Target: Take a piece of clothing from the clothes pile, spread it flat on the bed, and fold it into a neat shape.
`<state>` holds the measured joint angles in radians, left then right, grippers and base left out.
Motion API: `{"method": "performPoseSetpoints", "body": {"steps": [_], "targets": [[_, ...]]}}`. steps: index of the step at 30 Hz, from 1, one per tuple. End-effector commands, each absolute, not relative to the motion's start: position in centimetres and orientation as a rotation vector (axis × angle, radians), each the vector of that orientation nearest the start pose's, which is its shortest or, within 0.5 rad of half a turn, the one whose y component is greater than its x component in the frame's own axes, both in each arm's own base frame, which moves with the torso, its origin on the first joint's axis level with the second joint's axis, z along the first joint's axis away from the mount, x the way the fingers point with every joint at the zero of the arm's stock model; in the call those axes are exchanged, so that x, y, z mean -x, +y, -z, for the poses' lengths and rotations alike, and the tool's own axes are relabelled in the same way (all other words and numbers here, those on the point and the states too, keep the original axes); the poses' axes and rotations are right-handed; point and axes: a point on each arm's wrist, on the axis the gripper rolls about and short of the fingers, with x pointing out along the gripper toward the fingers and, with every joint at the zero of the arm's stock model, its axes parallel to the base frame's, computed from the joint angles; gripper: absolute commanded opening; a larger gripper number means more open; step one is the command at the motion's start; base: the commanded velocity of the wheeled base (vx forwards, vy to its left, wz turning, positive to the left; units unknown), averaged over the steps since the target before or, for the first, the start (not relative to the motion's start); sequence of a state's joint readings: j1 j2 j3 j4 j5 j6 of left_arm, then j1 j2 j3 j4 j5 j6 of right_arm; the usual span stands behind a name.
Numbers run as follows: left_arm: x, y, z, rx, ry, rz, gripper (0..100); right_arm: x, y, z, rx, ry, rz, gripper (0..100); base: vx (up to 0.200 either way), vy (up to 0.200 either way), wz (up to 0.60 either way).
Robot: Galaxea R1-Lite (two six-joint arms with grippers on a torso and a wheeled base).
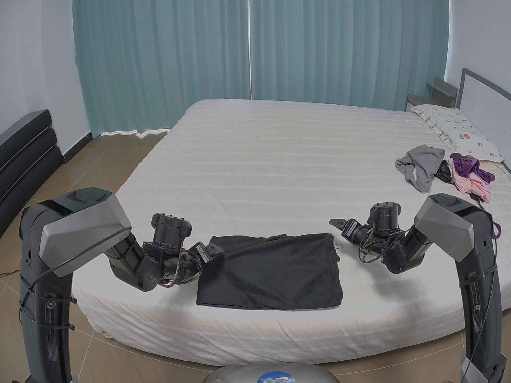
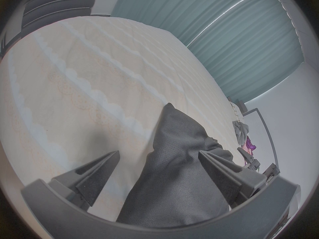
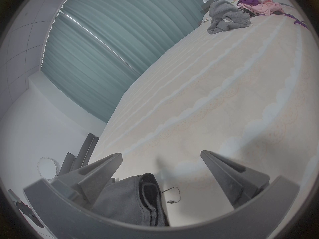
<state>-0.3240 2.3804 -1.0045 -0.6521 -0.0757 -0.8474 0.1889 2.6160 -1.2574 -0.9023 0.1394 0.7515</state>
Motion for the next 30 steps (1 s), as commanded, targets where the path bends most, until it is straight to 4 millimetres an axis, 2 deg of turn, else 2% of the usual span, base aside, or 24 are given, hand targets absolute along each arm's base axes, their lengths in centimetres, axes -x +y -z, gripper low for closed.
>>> {"method": "performPoseSetpoints", "body": {"steps": [1,6,8,10,13,17,18,22,25,26,27,28,30], "targets": [[-38.1,-12.9,1.7,0.711,0.833,0.052,100,-45.3,9.0,5.2,-0.719,0.563,-0.134,100,0.0,0.0,0.0],[-38.4,-11.8,1.5,0.734,0.821,0.024,100,-45.2,9.4,4.9,-0.72,0.559,-0.141,100,0.0,0.0,0.0],[-38.9,-10.3,0.8,0.773,0.797,-0.005,100,-45.4,9.5,4.2,-0.724,0.536,-0.146,100,0.0,0.0,0.0],[-38.8,-9.9,0.0,0.808,0.782,-0.027,100,-45.4,9.4,3.6,-0.722,0.516,-0.134,100,0.0,0.0,0.0],[-38.0,-9.1,-2.0,0.866,0.758,-0.086,100,-45.5,9.4,3.3,-0.704,0.498,-0.097,100,0.0,0.0,0.0],[-37.0,-7.9,-5.7,0.828,0.66,-0.133,100,-45.1,9.4,0.4,-0.677,0.449,-0.102,100,0.0,0.0,0.0],[-36.3,-7.7,-7.5,0.812,0.617,-0.142,100,-44.5,9.7,-0.6,-0.671,0.446,-0.106,100,0.0,0.0,0.0],[-33.7,-7.2,-12.4,0.805,0.511,-0.147,100,-42.3,9.3,-4.4,-0.613,0.392,-0.082,100,0.0,0.0,0.0],[-31.5,-6.8,-14.5,0.804,0.461,-0.154,100,-39.6,8.5,-7.7,-0.577,0.333,-0.068,100,0.0,0.0,0.0],[-30.1,-6.5,-15.5,0.791,0.436,-0.148,100,-37.7,8.0,-9.6,-0.563,0.298,-0.079,100,0.0,0.0,0.0],[-30.1,-6.5,-15.5,0.791,0.436,-0.148,100,-37.7,8.0,-9.6,-0.563,0.298,-0.079,100,0.0,0.0,0.0],[-27.8,-6.0,-16.9,0.754,0.396,-0.125,100,-34.5,7.3,-12.3,-0.539,0.242,-0.103,100,0.0,0.0,0.0],[-25.1,-5.4,-18.4,0.718,0.349,-0.097,100,-30.9,6.6,-14.2,-0.489,0.206,-0.125,100,0.0,0.0,0.0]]}}
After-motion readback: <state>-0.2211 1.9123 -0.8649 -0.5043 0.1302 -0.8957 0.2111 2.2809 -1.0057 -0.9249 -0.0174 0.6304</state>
